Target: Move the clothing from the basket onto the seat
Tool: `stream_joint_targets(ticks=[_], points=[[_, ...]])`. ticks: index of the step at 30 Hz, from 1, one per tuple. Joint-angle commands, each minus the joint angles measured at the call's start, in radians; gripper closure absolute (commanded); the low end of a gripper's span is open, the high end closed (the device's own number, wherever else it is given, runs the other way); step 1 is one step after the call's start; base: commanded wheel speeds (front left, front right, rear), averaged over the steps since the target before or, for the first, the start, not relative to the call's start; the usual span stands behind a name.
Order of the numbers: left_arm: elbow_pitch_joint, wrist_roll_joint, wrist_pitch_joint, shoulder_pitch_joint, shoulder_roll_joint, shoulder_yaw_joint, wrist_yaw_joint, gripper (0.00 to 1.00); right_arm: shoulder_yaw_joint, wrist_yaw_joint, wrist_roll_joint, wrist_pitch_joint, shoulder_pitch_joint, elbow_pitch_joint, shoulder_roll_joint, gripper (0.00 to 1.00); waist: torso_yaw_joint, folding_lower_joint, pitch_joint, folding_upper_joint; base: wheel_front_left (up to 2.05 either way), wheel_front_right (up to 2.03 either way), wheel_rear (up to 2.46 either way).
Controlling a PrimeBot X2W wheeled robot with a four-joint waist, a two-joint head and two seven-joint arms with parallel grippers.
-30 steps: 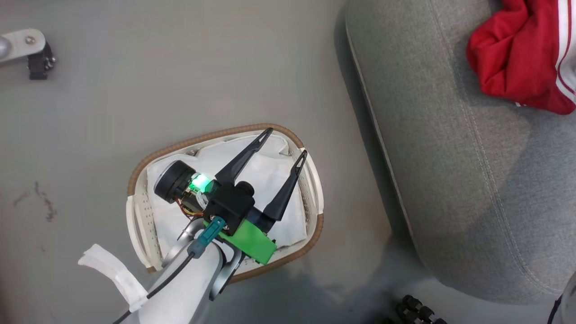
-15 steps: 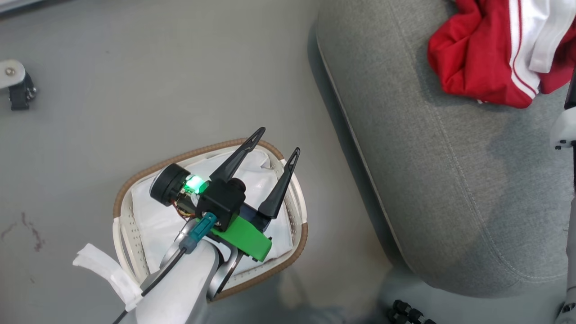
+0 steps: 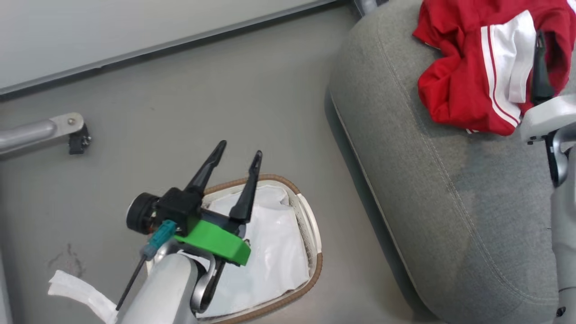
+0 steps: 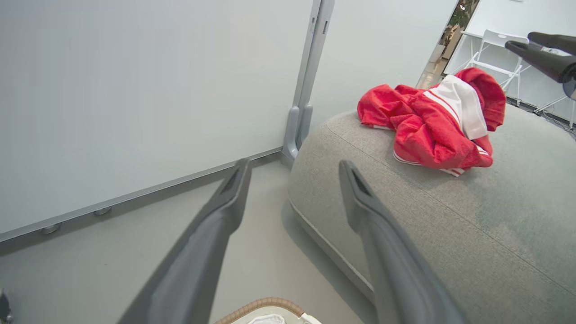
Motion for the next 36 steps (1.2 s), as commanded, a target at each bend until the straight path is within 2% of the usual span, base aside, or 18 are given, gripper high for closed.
stream_joint_targets(ticks=[1,11,19,25,36], points=[[0.003,-0.001,-0.001,0.027,-0.004,0.035,-0.002,0.00,0.021,-0.001,0.015,-0.004,-0.004,-0.004,0.006,0.00,0.082,0.0000,-0.094,0.0000,0.00,0.00,0.00],[0.032,0.008,-0.001,0.131,-0.041,0.272,0.008,0.00,0.140,-0.001,0.124,-0.003,0.071,-0.063,0.103,0.00,0.198,0.0000,-0.163,0.0000,0.00,0.00,0.00],[0.032,-0.001,-0.001,0.211,-0.052,0.393,0.003,0.00,0.162,-0.001,0.216,-0.003,0.234,-0.133,0.150,0.00,0.262,0.0000,-0.204,0.0000,0.00,0.00,0.00],[0.027,-0.020,-0.001,0.265,-0.054,0.415,-0.001,0.00,0.186,-0.001,0.350,-0.003,0.402,-0.203,0.153,0.00,0.287,0.0000,-0.234,0.0000,0.00,0.00,0.00],[0.024,-0.053,-0.001,0.348,-0.054,0.400,-0.001,0.00,0.254,-0.001,0.426,-0.003,0.579,-0.214,0.153,0.00,0.268,0.0000,-0.272,0.0000,0.00,0.00,0.00]])
